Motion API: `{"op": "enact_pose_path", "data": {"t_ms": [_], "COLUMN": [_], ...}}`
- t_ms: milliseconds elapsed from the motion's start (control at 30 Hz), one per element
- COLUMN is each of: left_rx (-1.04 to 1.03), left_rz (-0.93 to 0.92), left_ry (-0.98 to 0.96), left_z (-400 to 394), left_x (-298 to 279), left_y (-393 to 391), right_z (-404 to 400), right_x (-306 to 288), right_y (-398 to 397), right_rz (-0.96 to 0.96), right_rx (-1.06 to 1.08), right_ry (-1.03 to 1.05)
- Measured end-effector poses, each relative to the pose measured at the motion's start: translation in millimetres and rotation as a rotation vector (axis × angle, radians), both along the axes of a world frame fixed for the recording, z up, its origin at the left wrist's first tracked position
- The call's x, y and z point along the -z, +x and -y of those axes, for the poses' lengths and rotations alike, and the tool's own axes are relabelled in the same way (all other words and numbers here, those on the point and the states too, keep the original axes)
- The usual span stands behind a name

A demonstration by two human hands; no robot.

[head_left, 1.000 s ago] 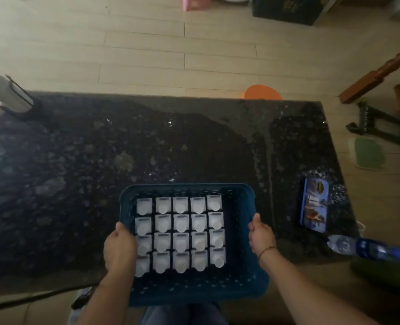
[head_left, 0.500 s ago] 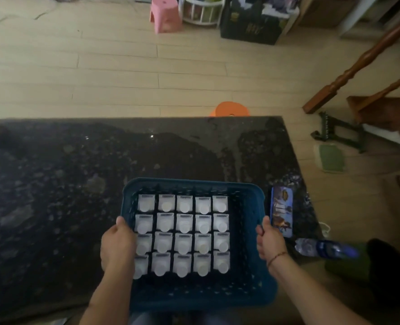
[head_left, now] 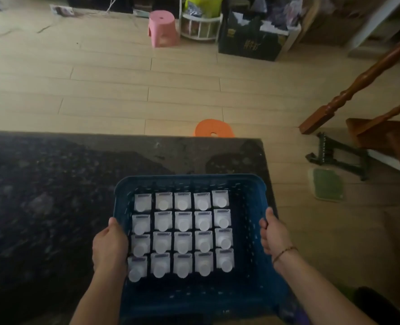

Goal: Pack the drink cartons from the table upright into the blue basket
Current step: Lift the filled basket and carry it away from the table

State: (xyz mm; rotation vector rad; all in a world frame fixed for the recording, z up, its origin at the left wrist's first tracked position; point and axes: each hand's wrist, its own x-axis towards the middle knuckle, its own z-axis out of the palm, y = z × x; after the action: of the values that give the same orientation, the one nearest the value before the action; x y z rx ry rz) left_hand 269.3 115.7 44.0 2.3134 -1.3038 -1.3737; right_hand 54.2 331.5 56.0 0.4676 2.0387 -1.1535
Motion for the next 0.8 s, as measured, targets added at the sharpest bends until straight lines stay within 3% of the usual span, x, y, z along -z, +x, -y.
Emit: {"op": "enact_pose_path", "data": {"t_ms": [233, 800], "left_rx": [0.011, 0.219], "left_rz": [-0.066, -0.203], "left_ry": [0.007, 0.001], "left_z": [-23, -50], "left_x": [-5, -1], "left_y": [-79, -199], "right_z": [-35, -106], "right_x": [-12, -21], "right_y": [-71, -136], "right_rz": [0.007, -0.042], "right_rx": [0.011, 0.161], "right_ry": [0.001, -0.037]}}
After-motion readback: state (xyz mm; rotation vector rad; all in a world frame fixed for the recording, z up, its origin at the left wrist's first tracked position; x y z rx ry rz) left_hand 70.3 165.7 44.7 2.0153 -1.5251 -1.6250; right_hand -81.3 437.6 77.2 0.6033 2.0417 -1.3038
